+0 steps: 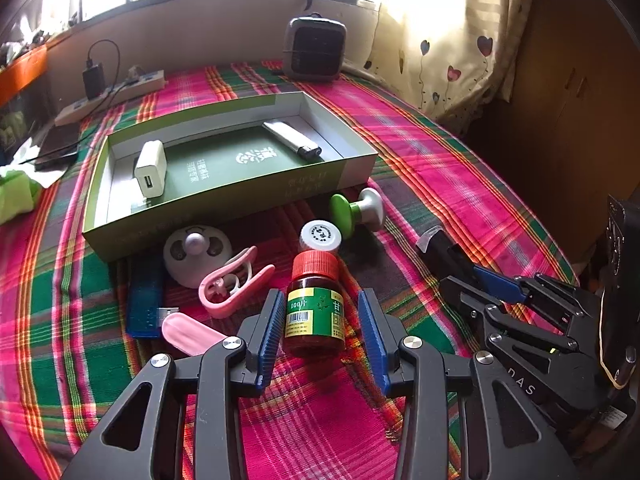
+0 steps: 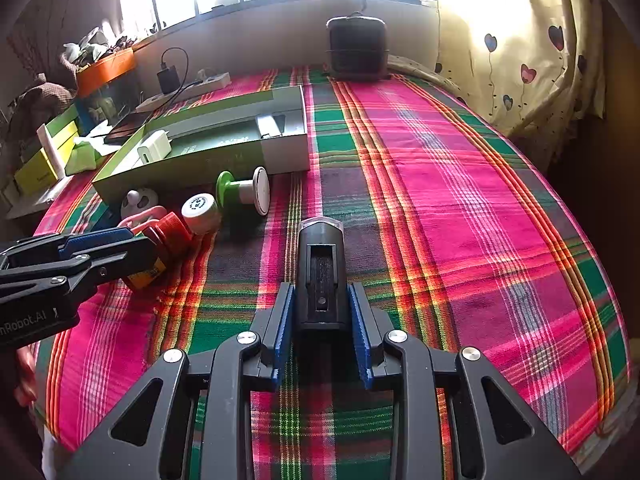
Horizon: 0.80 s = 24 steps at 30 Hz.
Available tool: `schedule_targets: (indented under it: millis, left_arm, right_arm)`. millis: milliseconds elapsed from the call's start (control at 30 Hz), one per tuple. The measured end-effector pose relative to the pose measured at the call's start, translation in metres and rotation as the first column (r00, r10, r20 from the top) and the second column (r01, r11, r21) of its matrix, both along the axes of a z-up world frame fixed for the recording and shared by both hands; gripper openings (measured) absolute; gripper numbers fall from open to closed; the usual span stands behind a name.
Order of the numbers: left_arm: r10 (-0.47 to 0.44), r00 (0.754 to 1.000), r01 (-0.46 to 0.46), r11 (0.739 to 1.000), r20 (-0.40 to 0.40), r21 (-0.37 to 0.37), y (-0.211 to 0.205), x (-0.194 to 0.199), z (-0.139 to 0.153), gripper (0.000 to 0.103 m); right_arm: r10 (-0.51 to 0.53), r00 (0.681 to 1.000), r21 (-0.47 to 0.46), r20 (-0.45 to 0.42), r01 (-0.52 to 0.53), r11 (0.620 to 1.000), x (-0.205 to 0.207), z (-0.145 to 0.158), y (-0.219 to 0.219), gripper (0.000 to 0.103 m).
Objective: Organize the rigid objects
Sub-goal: 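Close the left tool on the red-capped bottle while the right tool grasps the black holder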
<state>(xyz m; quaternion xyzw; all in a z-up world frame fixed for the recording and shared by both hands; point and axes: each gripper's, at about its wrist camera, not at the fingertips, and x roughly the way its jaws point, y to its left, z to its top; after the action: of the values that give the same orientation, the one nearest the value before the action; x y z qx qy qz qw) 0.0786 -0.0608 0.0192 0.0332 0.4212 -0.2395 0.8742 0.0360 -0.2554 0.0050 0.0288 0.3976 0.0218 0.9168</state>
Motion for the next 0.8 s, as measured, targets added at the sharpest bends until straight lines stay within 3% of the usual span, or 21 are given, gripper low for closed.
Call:
schedule_targets:
  millis: [367, 800]
  left_arm:
    - [0.047, 0.999, -0.046, 0.998, -0.021, 0.037, -0.005, 0.006, -0.014, 0.038]
    - [0.093, 0.996, -0.093, 0.995, 0.012, 0.027, -0.005, 0.004, -0.017, 0.036]
  right_arm:
    - [0.004, 1.000, 0.001, 0.008, -0.004, 1.000, -0.001, 0.000, -0.005, 0.029]
    - [0.023, 0.999, -0.019, 0.024, -0.023, 1.000, 0.000, -0.002, -0.006, 0.029]
